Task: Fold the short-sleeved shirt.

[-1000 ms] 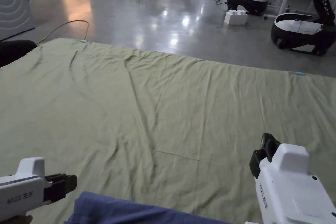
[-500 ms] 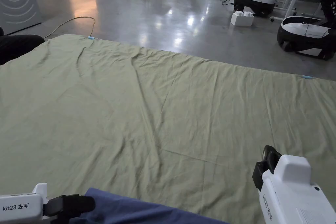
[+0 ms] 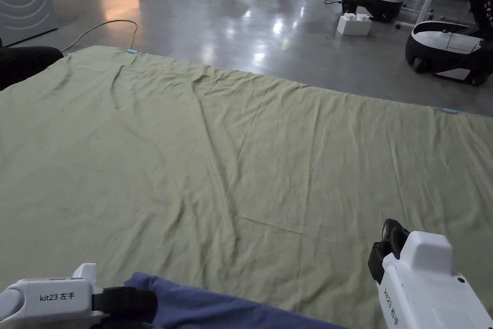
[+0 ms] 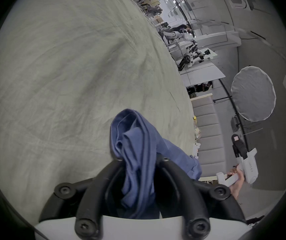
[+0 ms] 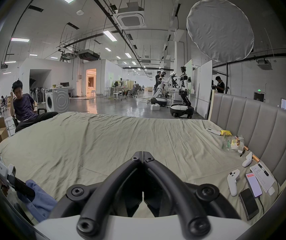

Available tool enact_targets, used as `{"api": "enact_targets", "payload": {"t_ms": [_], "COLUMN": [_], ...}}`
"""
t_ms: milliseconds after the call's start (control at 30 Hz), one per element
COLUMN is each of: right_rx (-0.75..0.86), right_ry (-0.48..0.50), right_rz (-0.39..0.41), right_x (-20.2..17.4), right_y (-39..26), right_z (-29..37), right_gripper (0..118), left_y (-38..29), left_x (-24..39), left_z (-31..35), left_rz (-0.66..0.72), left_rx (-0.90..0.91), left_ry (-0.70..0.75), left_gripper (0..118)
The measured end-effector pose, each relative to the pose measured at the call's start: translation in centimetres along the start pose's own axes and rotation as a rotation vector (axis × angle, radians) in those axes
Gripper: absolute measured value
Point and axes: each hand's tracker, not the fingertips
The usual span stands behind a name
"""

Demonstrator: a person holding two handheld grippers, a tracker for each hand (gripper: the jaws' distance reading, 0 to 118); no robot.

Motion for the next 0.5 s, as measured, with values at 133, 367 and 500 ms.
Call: {"api": "enact_targets", "payload": {"t_ms": [133, 367, 500], "right_rx": [-0.003, 0.005, 0.010], "right_ry": [0.004, 0.005, 0.007], "right_rz": [0.000, -0.001, -0.002], "right_x": [0.1, 0.5, 0.6], "right_y": [-0.1, 0.1, 0.2], "right_z": [0.0, -0.1, -0.2], "right_gripper": [0, 0, 0], "left_y": [-0.4, 0.2, 0.7], "left_x": [1.2, 2.3, 4.1], "left_z": [0.0, 1.3, 3.1], "left_rz": [-0.057, -0.104, -0.149], "left_rx": [0.012, 0.042, 0.054], "left_ry": [0.062, 0.087, 0.094], "left_gripper": [10, 9, 9]}}
